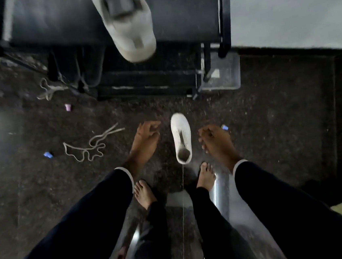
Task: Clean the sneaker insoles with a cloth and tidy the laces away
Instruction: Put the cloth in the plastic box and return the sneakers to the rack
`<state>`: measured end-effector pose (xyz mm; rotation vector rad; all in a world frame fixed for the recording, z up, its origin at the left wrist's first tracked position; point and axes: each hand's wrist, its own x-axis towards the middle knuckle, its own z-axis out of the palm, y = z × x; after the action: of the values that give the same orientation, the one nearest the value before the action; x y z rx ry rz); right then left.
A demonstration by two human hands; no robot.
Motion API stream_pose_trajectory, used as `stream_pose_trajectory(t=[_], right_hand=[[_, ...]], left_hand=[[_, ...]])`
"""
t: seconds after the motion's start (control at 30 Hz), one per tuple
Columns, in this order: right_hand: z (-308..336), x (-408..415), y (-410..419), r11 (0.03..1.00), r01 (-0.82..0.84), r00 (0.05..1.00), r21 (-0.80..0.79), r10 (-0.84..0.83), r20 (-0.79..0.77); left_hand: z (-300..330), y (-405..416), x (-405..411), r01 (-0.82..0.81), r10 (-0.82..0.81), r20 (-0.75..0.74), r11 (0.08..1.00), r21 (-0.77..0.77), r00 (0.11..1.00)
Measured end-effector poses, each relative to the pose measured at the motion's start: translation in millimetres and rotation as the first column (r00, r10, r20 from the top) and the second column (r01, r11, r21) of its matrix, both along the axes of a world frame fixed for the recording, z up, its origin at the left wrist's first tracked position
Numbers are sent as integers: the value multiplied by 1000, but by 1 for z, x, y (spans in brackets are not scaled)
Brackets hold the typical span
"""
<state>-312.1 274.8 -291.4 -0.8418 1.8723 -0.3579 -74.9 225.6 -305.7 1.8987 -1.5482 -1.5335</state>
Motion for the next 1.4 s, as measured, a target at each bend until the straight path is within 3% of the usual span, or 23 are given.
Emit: stream_pose_trajectory(t=[0.13, 0.27, 0.4, 0.5, 0.7, 0.87, 1.0, 1.23, 1.4], right_hand=[[-122, -18, 47, 976, -72, 997, 204, 78, -22], [-219, -15, 65, 918, -262, 956, 297, 289, -51], [-339, -16, 78, 911, -317, 934, 265, 348, -79], [-414, -14, 90, 918, -324, 929, 228, 355, -108], [-380, 9, 71, 952, -259, 946, 165, 284, -155], [-350, 2, 76, 956, -233, 961, 176, 254, -108], [-277, 0, 80, 960, -235, 968, 152, 246, -56], [-94, -6, 73, 956, -283, 959, 82, 283, 16], [43, -7, 60, 949, -314, 949, -26, 315, 28]], left_hand=[[-110, 47, -28, 107, -120, 73, 981, 161, 990], [-209, 79, -46, 102, -142, 127, 955, 280, 982], [-279, 90, -64, 87, -138, 122, 932, 352, 983], [-344, 100, -64, 52, -91, 114, 949, 312, 989], [-353, 97, -84, 40, -105, 226, 961, 275, 968], [-321, 92, -80, 115, -182, 216, 950, 291, 959], [-249, 91, -72, 156, -212, 171, 943, 292, 962], [-80, 83, -50, 289, -310, 42, 922, 258, 950], [39, 73, -34, 317, -317, -25, 938, 143, 948]])
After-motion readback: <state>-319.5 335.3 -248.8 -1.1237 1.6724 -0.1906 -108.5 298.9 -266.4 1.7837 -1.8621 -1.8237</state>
